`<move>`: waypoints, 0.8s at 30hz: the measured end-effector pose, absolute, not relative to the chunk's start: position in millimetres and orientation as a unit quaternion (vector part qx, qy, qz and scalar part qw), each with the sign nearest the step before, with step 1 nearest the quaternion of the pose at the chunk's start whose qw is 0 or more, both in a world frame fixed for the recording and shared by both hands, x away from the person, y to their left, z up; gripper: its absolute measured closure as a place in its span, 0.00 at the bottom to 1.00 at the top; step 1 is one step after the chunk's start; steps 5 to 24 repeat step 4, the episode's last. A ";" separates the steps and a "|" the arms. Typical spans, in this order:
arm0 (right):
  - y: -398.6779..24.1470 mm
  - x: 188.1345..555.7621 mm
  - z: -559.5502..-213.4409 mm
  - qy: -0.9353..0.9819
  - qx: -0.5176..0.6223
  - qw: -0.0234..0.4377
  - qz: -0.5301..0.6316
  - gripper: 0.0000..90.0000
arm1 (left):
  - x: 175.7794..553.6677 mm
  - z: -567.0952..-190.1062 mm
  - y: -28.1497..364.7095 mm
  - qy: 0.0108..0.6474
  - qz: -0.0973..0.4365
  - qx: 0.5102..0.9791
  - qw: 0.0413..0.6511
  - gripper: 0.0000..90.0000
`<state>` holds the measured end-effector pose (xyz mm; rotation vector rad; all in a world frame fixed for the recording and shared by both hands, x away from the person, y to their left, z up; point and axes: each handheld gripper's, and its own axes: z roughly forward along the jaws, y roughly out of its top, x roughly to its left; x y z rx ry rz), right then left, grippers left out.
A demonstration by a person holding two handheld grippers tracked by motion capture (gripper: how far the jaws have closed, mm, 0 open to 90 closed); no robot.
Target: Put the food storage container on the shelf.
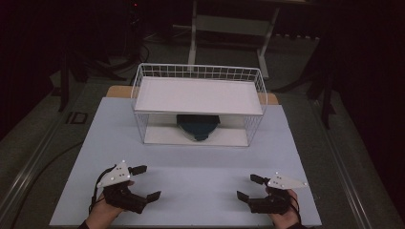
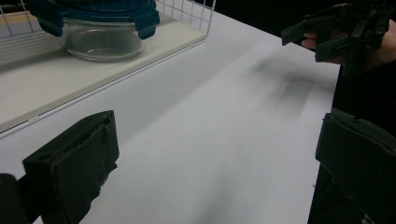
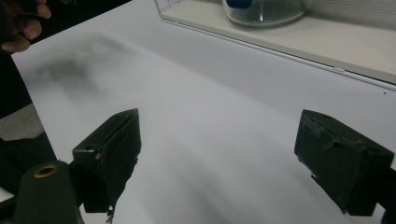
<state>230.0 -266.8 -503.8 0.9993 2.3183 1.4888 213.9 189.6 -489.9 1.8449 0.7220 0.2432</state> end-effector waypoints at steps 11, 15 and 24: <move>-266.1 230.3 -504.4 0.788 0.336 0.104 0.505 0.16 | 214.5 -490.2 190.6 0.305 0.101 0.775 0.545 0.00; -266.1 230.3 -504.4 0.788 0.336 0.104 0.505 0.16 | 214.5 -490.2 190.6 0.305 0.101 0.775 0.545 0.00; -266.1 230.3 -504.4 0.788 0.336 0.104 0.505 0.16 | 214.5 -490.2 190.6 0.305 0.101 0.775 0.545 0.00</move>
